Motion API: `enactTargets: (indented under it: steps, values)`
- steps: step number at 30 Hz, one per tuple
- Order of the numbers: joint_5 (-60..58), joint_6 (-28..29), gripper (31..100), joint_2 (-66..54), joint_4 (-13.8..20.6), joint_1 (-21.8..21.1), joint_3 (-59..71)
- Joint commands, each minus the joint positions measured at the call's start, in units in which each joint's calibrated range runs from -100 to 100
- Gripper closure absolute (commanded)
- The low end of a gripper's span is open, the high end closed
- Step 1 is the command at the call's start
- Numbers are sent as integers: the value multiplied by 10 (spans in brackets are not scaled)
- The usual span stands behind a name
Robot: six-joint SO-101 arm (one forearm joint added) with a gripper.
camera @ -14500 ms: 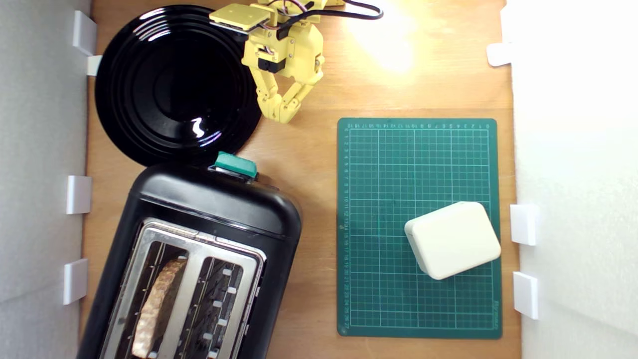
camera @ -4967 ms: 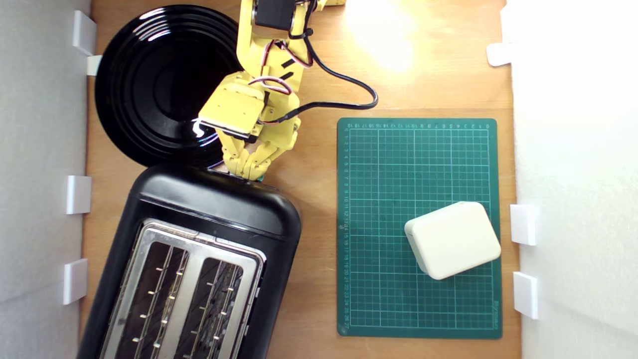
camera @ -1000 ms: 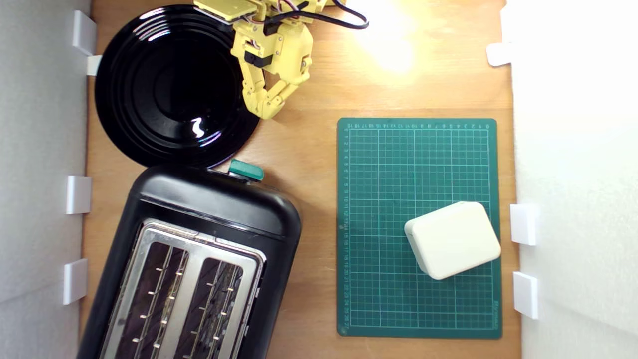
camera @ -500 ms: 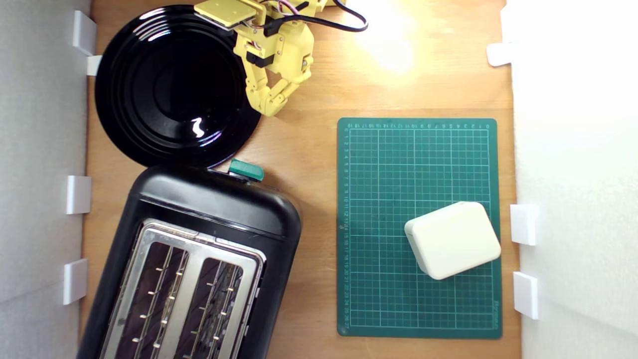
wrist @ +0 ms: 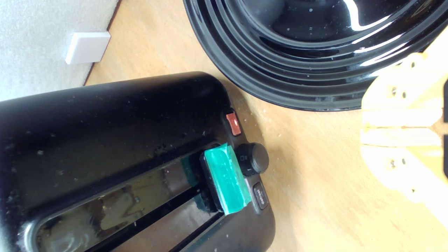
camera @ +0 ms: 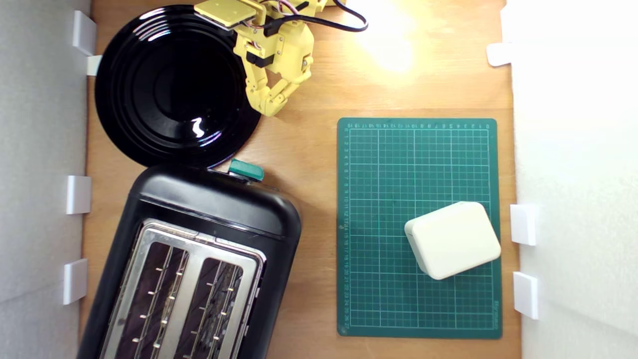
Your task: Start toaster
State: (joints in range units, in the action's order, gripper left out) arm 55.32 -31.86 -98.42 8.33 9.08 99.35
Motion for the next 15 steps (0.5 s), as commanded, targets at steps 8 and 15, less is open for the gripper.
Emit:
enactTargets:
  steps: [8,15]
  values:
    - [6,2,989,-10,0,5,5]
    - [6,2,989,-10,1,5,5]
